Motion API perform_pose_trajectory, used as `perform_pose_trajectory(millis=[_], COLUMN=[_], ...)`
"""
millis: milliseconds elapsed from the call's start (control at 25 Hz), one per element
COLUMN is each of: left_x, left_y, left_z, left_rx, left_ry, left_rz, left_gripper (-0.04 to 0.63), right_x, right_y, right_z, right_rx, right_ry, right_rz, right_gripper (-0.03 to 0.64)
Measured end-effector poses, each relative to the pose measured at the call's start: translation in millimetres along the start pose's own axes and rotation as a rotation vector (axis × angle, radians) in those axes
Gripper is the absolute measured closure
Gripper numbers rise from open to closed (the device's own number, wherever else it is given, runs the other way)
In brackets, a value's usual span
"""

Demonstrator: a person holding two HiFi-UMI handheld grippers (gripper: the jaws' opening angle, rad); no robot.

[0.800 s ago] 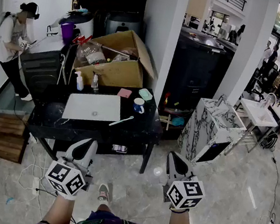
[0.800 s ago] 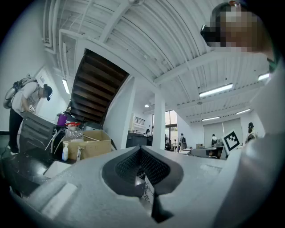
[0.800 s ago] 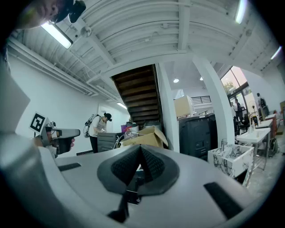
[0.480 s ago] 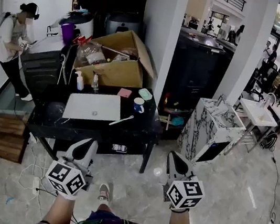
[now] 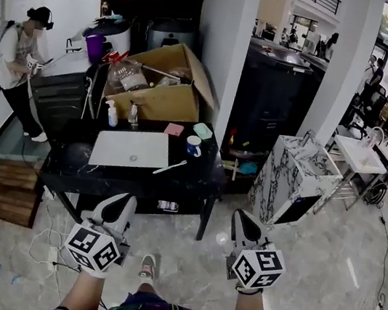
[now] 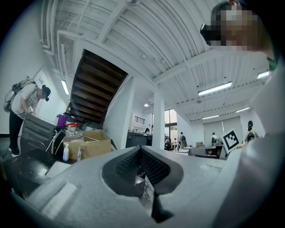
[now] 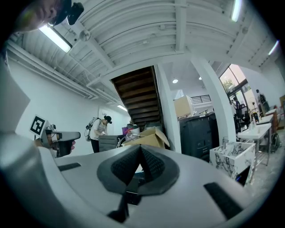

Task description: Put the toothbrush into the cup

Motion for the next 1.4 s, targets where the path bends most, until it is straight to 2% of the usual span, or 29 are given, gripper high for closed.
perform_pose_trajectory(millis=[680, 960, 1400], left_x=[12.7, 41.6, 84.0], left_y=[-7.8, -4.2, -10.0], left_z=[29.6, 53.2, 121.8], left_rx=[0.031, 0.035, 0.055], left_ry=[-0.019, -0.009, -0.037], left_rz=[0.01, -0.002, -0.011], left_gripper=[0.578, 0.578, 0.58], right_x=[-11.1, -17.3, -39.8], right_y=[-8.0, -0.3, 3.1], right_z=[21.9, 57.7, 123.1], right_rx=[0.018, 0.027, 0.053], right_ry=[-0.008, -0.01, -0.018], right_rz=[0.028, 0.027, 0.019], right_gripper=[0.615, 0.615, 0.615])
Point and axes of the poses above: the fingertips, and each gripper's own axes: z forward along the fingers, x to its left, y out of its top, the point moved 5 cm from there along -z, backward along the fingers, and after that the axes turned 3 degrees about x, right-handed, at the moved point
